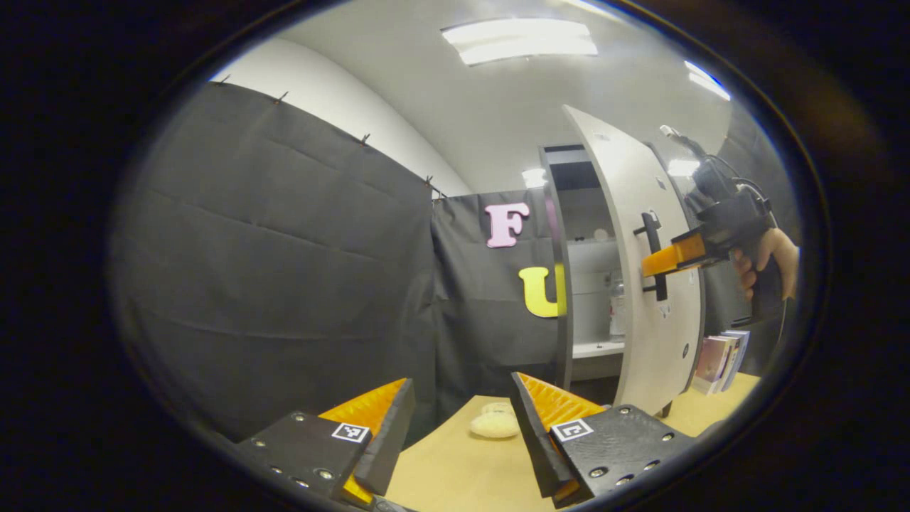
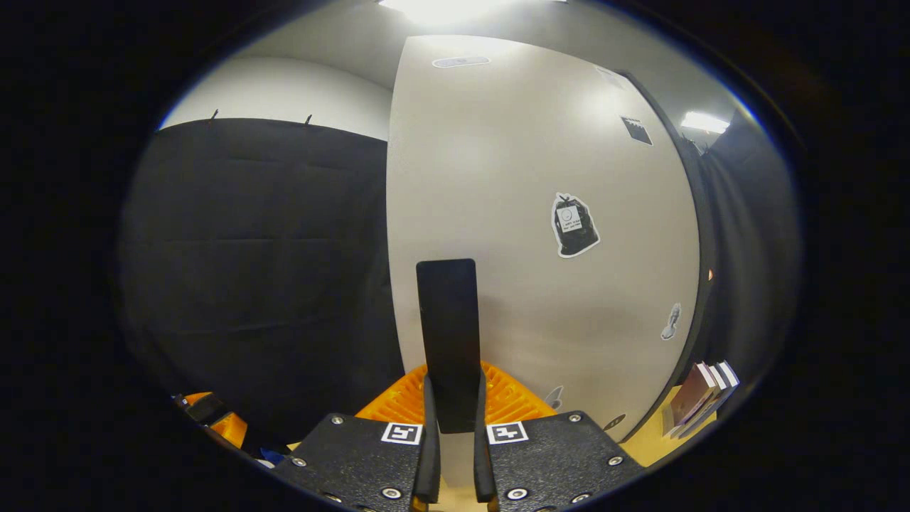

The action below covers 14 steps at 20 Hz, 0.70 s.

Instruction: Open the cabinet door with the right hand, grasp the bottle in the cabinet with the left hand and place it on the coaster, then close the cabinet door with the right hand.

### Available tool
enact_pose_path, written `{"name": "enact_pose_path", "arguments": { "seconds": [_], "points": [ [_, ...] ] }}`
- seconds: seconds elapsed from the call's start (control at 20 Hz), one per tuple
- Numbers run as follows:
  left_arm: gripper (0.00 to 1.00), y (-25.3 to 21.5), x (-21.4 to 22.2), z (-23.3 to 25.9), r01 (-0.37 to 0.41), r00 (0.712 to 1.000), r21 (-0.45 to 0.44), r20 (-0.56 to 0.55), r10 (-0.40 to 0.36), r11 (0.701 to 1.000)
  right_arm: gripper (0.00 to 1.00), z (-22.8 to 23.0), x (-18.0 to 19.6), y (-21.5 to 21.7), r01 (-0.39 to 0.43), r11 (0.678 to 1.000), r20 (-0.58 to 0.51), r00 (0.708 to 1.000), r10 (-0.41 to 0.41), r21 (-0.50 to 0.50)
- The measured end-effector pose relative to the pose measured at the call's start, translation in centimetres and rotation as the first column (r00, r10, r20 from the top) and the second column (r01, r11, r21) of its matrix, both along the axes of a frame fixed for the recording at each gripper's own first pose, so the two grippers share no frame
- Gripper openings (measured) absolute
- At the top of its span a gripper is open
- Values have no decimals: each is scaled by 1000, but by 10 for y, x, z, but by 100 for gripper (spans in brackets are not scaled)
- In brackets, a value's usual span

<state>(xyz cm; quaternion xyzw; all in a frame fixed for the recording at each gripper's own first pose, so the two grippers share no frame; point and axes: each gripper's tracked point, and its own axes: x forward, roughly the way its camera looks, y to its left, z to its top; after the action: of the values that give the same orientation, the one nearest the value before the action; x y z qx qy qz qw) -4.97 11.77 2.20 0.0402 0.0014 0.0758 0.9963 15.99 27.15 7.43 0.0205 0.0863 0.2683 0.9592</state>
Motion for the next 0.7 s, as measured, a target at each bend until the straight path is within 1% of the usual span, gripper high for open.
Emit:
{"name": "enact_pose_path", "arguments": {
  "seconds": [0.05,0.2,0.25,0.3,0.45,0.7],
  "points": [
    [77,-7,-2,1,1,1000,-4,0,-1,1000,19,1,-2,-3,-12,1000,-2,1000,12,3],
    [77,-33,-15,3,20,1000,-6,-2,-20,1000,19,1,-6,-10,-41,999,-3,999,41,11],
    [83,-40,-16,6,21,1000,2,-3,-21,1000,19,2,-8,-13,-48,999,-2,999,48,12],
    [77,-46,-13,6,26,1000,6,-3,-26,1000,19,1,-10,-16,-52,999,1,999,52,14],
    [77,-76,-9,9,58,998,8,-5,-58,998,18,3,-14,-26,-51,998,21,999,50,22],
    [77,-130,-1,6,124,992,-2,-11,-124,992,19,11,-34,-54,-39,999,22,999,39,25]
  ]
}}
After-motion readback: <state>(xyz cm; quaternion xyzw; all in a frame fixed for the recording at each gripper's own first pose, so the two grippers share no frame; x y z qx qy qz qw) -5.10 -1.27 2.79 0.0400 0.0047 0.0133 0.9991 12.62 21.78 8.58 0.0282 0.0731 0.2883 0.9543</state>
